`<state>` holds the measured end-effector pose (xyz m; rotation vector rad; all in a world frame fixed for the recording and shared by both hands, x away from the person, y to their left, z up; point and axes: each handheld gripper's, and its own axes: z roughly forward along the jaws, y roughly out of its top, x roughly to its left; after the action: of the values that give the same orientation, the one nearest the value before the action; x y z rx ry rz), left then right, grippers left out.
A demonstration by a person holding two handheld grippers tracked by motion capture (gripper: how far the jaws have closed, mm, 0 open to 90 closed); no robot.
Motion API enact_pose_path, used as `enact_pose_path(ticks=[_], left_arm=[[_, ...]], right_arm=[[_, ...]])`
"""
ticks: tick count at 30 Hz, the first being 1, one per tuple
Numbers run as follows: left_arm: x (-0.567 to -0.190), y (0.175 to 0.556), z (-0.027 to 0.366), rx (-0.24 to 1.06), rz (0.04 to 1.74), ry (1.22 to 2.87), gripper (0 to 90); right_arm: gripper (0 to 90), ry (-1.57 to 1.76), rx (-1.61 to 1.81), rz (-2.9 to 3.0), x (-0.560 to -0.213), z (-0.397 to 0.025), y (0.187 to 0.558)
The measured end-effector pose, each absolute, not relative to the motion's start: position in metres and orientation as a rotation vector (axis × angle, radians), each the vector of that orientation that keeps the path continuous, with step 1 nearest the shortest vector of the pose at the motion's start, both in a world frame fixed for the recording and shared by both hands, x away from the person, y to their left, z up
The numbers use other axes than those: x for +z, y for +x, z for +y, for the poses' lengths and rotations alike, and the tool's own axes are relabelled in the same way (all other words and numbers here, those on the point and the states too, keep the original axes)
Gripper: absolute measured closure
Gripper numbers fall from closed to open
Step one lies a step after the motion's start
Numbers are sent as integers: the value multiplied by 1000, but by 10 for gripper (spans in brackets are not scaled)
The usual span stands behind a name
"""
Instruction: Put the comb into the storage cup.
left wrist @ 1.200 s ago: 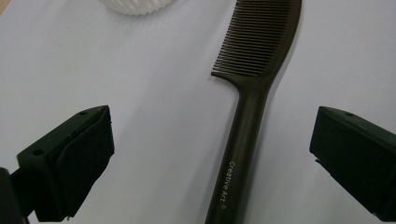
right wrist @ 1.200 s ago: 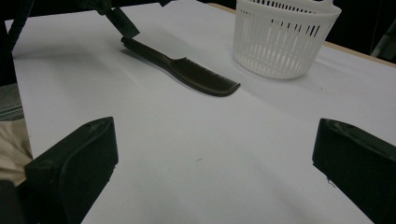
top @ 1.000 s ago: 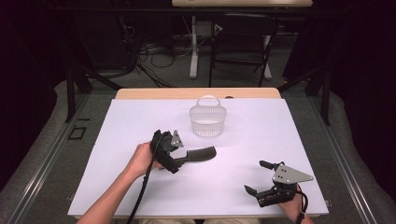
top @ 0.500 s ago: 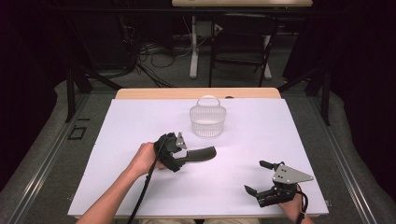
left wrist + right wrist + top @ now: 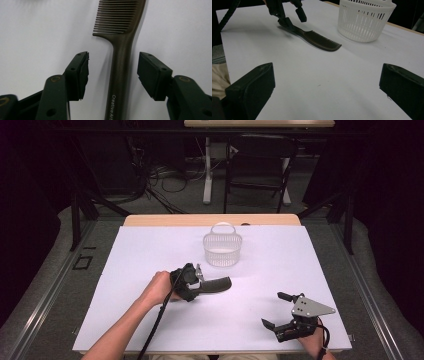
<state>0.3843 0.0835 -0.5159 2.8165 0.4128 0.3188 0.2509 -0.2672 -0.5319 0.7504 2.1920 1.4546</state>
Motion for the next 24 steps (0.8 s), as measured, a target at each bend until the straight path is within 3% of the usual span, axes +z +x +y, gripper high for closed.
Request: enact_pose_path(ticks=[12,24], left_arm=[[-520,394,76,192,383,2876,595],[-525,399,74,120,345,2913,696]], right_arm=[[0,742,1456,2189,-532,-267,251],[0,744,1446,2199,-532,-267,251]])
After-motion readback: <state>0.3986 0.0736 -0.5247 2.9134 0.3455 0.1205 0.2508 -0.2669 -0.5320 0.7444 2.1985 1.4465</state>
